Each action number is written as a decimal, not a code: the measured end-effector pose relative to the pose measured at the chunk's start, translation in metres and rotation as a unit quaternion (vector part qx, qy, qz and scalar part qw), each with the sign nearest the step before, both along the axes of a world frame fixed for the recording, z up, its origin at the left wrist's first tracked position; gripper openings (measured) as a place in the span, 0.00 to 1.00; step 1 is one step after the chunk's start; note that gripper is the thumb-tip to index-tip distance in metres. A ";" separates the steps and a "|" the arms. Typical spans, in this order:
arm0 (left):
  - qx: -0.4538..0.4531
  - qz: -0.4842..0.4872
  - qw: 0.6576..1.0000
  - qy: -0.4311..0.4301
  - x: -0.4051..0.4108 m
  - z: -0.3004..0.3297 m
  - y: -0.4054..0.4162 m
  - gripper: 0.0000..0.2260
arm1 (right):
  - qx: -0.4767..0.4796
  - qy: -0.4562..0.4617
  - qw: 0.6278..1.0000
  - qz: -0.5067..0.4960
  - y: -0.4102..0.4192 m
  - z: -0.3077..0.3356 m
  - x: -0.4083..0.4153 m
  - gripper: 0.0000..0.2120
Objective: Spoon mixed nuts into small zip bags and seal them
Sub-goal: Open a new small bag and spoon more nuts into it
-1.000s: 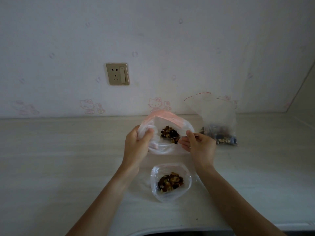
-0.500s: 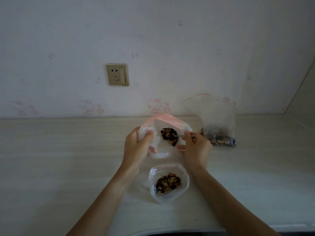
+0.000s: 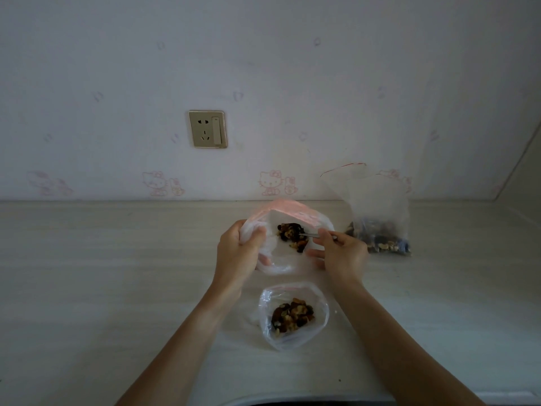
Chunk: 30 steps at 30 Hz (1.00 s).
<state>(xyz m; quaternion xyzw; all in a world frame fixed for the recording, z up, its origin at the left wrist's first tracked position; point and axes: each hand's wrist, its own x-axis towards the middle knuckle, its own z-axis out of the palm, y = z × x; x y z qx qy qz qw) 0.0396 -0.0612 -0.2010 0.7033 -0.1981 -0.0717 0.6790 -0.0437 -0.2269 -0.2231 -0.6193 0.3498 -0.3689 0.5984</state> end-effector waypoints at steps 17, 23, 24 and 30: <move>0.060 0.063 0.995 -0.051 0.010 -0.001 0.017 0.19 | 0.066 -0.013 0.993 0.097 -0.008 0.027 -0.042 0.05; 0.132 0.063 0.989 0.003 0.004 -0.013 0.043 0.31 | 0.056 -0.023 0.990 0.130 -0.010 0.045 -0.078 0.07; 0.145 0.066 0.987 0.005 0.001 -0.015 0.048 0.31 | 0.052 -0.027 0.989 0.136 -0.009 0.047 -0.085 0.07; 0.208 0.073 0.975 -0.040 -0.030 -0.025 0.069 0.18 | 0.049 -0.026 0.982 0.181 0.000 0.053 -0.125 0.08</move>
